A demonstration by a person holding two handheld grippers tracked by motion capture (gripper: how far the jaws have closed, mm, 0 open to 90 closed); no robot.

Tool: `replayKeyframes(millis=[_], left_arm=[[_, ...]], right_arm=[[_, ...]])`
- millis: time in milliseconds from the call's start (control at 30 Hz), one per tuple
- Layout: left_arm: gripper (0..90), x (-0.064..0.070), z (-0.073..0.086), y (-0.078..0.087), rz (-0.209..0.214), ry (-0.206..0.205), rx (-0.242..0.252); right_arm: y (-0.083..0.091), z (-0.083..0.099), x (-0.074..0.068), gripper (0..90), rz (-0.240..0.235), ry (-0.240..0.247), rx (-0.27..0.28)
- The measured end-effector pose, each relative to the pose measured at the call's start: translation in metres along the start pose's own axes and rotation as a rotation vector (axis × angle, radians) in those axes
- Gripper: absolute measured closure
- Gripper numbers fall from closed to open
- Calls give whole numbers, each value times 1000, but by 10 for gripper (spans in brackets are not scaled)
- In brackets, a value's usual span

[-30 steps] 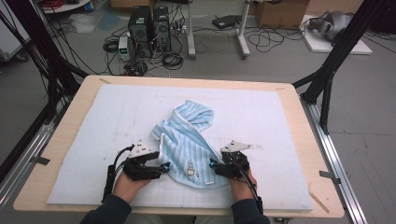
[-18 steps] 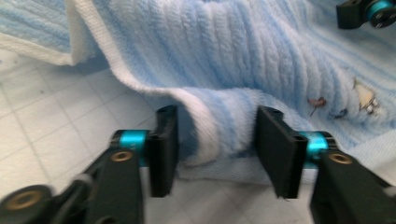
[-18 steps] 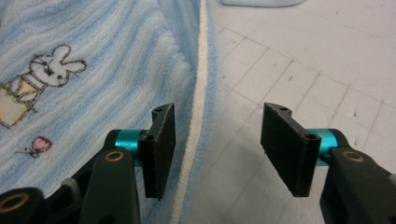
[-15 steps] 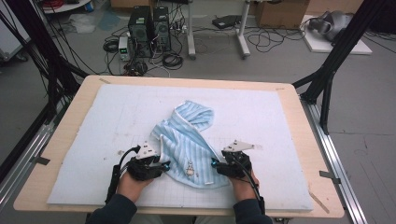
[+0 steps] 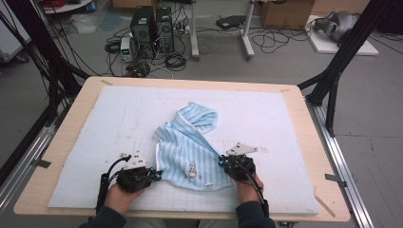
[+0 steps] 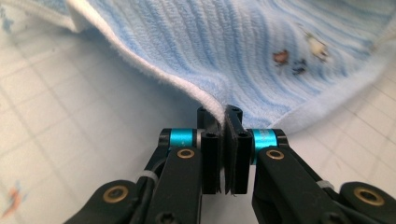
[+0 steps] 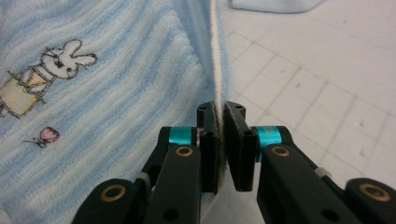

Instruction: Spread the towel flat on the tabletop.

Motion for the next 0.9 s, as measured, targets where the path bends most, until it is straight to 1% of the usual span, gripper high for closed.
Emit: replayKeyframes(millis=[67,133,200,233,267,300,333,367,433,467,500,533,567,600,633,667,700,733,767,833,900], left_arm=[[862,1,4,6,15,5,2],[863,2,7,11,39,16,10],[863,5,10,15,77,33,9],[862,7,12,16,94,34,8],[862,8,13,17,105,36,5],[859,10,14,18,114,38,4],[784,11,14,19,115,34,-1],[784,12,14,20,97,35,4],[513,8,13,24,35,51,32],[455,7,12,28,15,47,60],[455,6,11,31,-4,37,88],[444,4,10,34,-24,30,107],[432,2,9,36,-35,28,122],[432,0,9,37,-42,36,134],[434,-2,9,37,-47,40,134],[445,-3,9,36,-52,45,128],[495,-4,9,34,-46,52,118],[524,-4,10,31,-44,58,101],[524,-4,11,28,-39,62,84],[573,-2,11,21,-29,57,59],[637,1,11,14,-27,36,20]], right_arm=[[0,0,2,853,27,-8,0],[0,1,4,854,50,-8,-5],[0,1,4,853,70,-7,-10],[-1,1,4,852,77,-4,-12],[-1,1,3,839,86,6,-15],[-1,1,3,813,88,6,-19],[-1,1,3,748,92,0,-14],[-1,1,3,748,92,0,-14],[4,0,3,678,87,-8,12],[14,0,-1,621,60,-13,42],[14,0,-1,621,60,-13,42],[20,1,-2,612,54,-1,52],[26,3,-4,584,53,9,63],[33,4,-6,575,47,19,73],[39,6,-7,576,48,26,81],[45,8,-8,577,51,34,90],[55,12,-9,630,43,41,101],[58,16,-9,661,37,47,93],[58,16,-9,661,37,47,93],[59,22,-11,714,6,47,74],[57,27,-14,739,-17,57,54]])
Point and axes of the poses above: each handheld gripper's, and its own axes: y roughly backward along the jaws, z roughly out of its underside, x roughly to its right, the point moved 5 cm from there along -y, roughly forward along the jaws, and after that the axes turned 6 degrees about z, right-handed, at the moved point
